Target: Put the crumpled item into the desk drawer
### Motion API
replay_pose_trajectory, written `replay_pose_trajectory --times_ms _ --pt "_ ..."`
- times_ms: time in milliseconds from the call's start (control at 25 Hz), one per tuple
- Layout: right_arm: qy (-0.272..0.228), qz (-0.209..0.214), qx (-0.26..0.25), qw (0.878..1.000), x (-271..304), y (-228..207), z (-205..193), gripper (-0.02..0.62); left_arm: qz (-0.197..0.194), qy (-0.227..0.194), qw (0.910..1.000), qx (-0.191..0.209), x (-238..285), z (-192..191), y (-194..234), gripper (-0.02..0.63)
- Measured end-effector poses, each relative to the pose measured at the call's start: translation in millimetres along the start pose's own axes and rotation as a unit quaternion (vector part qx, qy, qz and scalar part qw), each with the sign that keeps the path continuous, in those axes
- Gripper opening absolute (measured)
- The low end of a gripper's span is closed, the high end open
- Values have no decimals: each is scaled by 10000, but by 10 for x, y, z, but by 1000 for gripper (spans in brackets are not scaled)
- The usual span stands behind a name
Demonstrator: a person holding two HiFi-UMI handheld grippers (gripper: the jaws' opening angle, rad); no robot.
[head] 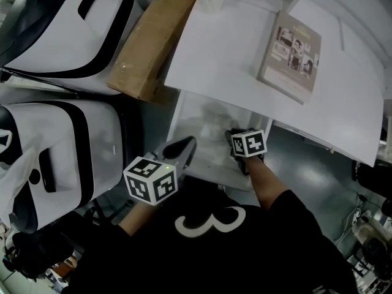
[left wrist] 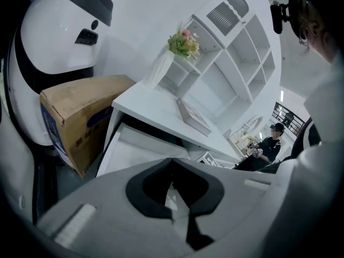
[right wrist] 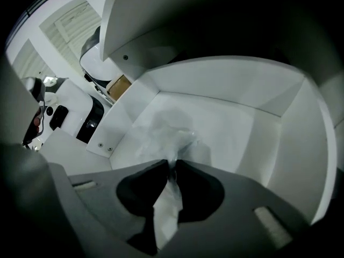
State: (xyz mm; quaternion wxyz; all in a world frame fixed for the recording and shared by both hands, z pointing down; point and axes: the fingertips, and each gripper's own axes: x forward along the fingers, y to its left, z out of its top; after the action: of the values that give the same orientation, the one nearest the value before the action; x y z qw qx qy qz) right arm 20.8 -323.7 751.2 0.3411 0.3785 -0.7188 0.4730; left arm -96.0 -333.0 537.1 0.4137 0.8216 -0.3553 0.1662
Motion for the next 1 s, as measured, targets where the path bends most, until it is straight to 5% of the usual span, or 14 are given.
replay_pose_trajectory --times_ms 560,1000 --pt "-158 -6 49 9999 -200 41 35 172 72 -97 9999 60 -110 -21 -75 9" --pt "-1370 741 -61 9878 -1258 533 399 175 48 -451 9981 405 -379 31 -543 9"
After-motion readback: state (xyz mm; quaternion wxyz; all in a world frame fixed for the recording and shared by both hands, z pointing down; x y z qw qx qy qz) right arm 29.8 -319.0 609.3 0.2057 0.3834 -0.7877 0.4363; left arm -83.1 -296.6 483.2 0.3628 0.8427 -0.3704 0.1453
